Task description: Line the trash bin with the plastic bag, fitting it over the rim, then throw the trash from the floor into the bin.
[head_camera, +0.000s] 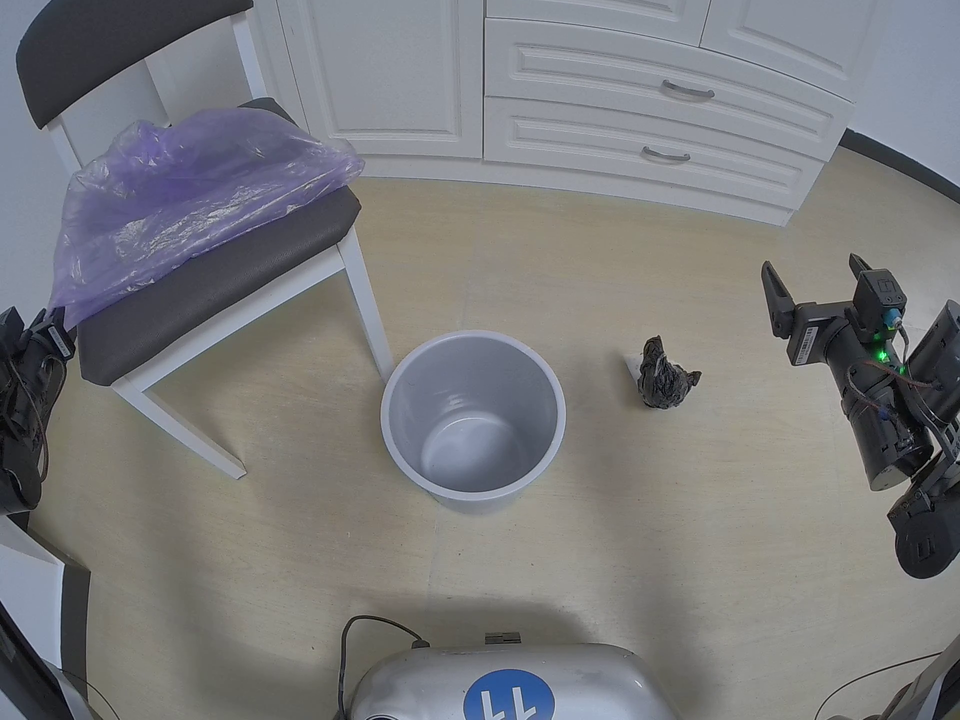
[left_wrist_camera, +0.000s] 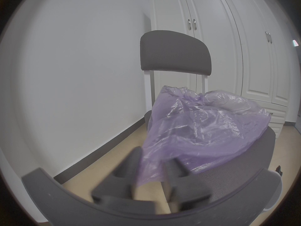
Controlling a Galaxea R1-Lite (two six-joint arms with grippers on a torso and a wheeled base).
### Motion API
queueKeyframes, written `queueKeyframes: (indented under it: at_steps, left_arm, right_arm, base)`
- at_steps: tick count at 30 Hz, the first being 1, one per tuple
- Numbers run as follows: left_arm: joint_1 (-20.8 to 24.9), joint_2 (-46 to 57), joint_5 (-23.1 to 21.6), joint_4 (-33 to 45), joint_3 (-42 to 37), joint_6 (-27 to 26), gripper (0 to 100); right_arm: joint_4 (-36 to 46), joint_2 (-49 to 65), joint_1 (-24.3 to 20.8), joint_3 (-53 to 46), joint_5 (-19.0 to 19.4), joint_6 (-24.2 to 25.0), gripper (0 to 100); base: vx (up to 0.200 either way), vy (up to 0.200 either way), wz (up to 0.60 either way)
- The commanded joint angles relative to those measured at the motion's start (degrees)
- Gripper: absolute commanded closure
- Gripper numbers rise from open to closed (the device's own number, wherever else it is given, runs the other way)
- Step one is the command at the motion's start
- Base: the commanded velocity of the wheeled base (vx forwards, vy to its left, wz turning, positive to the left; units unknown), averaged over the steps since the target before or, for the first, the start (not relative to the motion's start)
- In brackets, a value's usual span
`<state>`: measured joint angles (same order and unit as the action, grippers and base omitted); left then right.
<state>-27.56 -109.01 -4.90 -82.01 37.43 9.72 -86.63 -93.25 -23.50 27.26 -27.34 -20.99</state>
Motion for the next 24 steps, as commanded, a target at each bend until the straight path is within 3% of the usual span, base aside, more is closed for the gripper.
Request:
queueKeyframes:
  at_steps: [1,6,13,14,19,20,24]
  left_arm:
    - [0.0,0.0,0.0,-0.1,-0.1,0.0,100]
    - [-0.1,-1.3,-0.4,-6.1,-0.5,-0.1,100]
    - [0.2,3.2,-2.4,-6.0,-3.9,-0.2,100]
    - [1.4,9.2,-5.6,-6.0,-7.0,0.9,100]
    - [5.3,19.8,-10.1,-5.8,-11.1,6.5,100]
    - [7.6,24.7,-12.8,-5.6,-13.2,9.1,100]
    - [10.0,30.2,-16.8,-5.5,-16.2,9.6,100]
  right_arm:
    - [0.0,0.1,-0.1,0.0,0.0,0.0,0]
    - [0.0,-0.1,-0.1,0.0,0.0,0.0,0]
    - [0.0,-1.4,-1.8,0.0,0.0,0.6,0]
    - [-0.8,-1.9,-4.8,0.1,0.0,1.8,0]
    - [-0.6,-3.1,-8.0,0.7,-0.2,5.6,0]
    - [-0.6,-3.7,-9.9,0.6,-0.2,6.1,0]
    - [-0.5,-4.7,-10.8,0.3,-0.2,6.7,0]
  base:
    - [0.000,0.000,0.00]
    - [0.000,0.000,0.00]
    - [0.000,0.000,0.00]
    - [0.000,0.000,0.00]
    - [0.000,0.000,0.00]
    - [0.000,0.000,0.00]
    - [0.000,0.000,0.00]
